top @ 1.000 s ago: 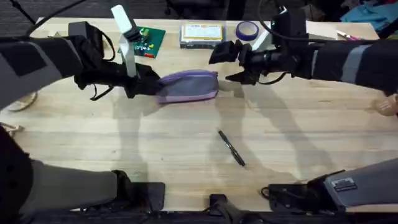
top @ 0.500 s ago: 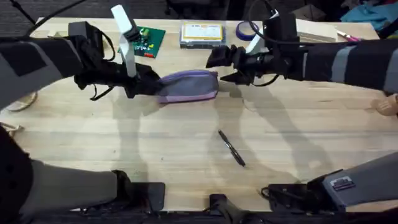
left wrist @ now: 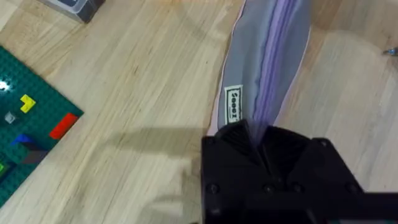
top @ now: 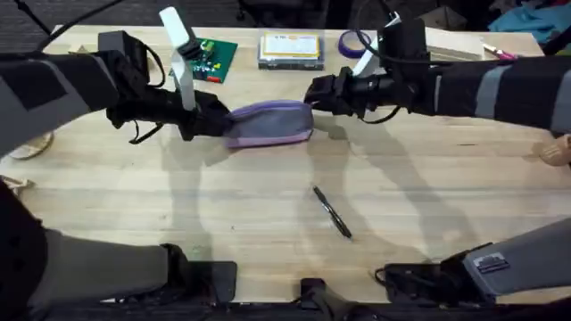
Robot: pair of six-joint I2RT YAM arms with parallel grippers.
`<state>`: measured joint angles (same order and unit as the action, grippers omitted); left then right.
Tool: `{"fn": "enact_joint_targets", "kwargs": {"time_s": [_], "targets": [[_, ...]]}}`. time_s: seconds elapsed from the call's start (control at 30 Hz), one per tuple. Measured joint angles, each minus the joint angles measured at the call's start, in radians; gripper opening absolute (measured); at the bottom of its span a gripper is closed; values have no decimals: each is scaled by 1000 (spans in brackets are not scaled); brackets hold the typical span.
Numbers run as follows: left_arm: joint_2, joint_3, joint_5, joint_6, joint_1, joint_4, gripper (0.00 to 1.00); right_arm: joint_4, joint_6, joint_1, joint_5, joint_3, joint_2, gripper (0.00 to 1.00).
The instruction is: Unzip the bag, pick up the pens from the table one at a time and place them inside, then zip the bag closed.
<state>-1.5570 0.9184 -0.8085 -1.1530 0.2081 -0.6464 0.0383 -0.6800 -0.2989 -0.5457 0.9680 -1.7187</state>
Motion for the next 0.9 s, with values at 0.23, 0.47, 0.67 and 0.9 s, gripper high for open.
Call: {"fn": "enact_joint_targets", "kwargs": {"time_s": [0.23, 0.47, 0.67, 0.9], "targets": [[0, 0, 0, 0, 0, 0, 43, 2, 0, 0, 0, 0, 0, 44], [0, 0, 0, 0, 0, 0, 42, 15, 0, 1, 0, 0, 0, 30], [0, 0, 1, 0, 0, 0, 42, 41, 1, 1, 0, 0, 1, 31], [0, 0, 2, 0, 1, 2, 42, 42, 11, 0, -5, 0, 30, 31]]}}
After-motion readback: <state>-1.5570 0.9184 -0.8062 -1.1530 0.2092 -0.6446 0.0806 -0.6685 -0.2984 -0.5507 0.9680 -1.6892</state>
